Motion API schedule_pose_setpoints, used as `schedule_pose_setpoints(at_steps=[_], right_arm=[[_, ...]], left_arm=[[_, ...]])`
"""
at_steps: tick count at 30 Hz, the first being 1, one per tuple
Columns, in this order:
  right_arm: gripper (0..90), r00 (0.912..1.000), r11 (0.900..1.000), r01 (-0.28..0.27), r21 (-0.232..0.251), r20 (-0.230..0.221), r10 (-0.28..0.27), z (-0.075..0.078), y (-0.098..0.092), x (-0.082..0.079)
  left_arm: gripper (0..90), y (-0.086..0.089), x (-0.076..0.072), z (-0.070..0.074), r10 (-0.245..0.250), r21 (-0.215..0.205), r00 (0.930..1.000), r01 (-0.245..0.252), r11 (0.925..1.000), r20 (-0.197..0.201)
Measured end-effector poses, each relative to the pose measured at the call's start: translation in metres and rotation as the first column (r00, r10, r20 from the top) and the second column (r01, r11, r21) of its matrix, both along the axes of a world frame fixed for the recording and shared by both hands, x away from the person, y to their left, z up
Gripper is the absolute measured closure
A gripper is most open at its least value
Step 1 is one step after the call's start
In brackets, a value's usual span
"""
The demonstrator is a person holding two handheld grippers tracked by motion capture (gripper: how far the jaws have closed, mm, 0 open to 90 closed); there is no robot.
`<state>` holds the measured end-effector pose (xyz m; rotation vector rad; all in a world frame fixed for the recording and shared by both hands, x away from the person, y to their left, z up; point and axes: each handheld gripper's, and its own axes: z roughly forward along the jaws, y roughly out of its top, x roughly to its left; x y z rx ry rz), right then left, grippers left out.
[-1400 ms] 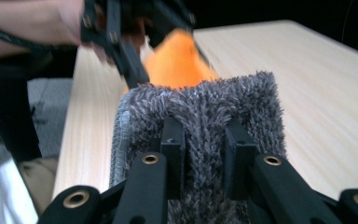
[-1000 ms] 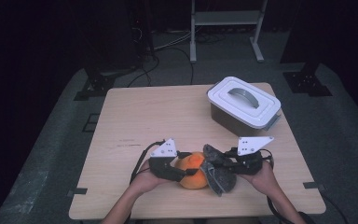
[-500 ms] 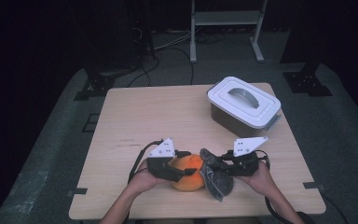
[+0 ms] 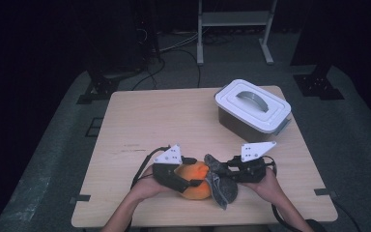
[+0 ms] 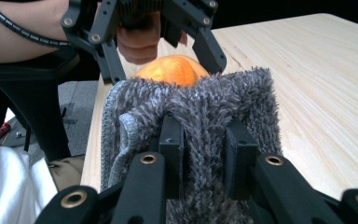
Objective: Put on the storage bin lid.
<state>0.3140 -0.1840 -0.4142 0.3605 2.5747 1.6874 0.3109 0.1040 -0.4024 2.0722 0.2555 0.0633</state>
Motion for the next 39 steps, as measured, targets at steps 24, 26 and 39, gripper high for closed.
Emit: schedule_pose_setpoints(at_steps=[24, 26, 39], right_arm=[[72.7, 0.9985, 1.000, 0.013, 0.005, 0.052, -0.014, 0.011, -0.002, -0.005], [72.7, 0.9987, 1.000, 0.010, 0.003, 0.049, -0.011, 0.010, -0.002, -0.005], [72.8, 0.9954, 0.998, 0.055, -0.024, 0.079, -0.053, 0.018, -0.013, -0.006]], left_arm=[[21.4, -0.007, 0.001, -0.006, -0.016, 0.021, 0.9999, 0.017, 0.9996, -0.005], [26.2, -0.005, 0.002, -0.007, -0.029, 0.027, 0.9995, 0.029, 0.9992, -0.012], [48.8, -0.007, 0.003, -0.003, 0.075, 0.006, 0.9968, -0.075, 0.9971, -0.027]])
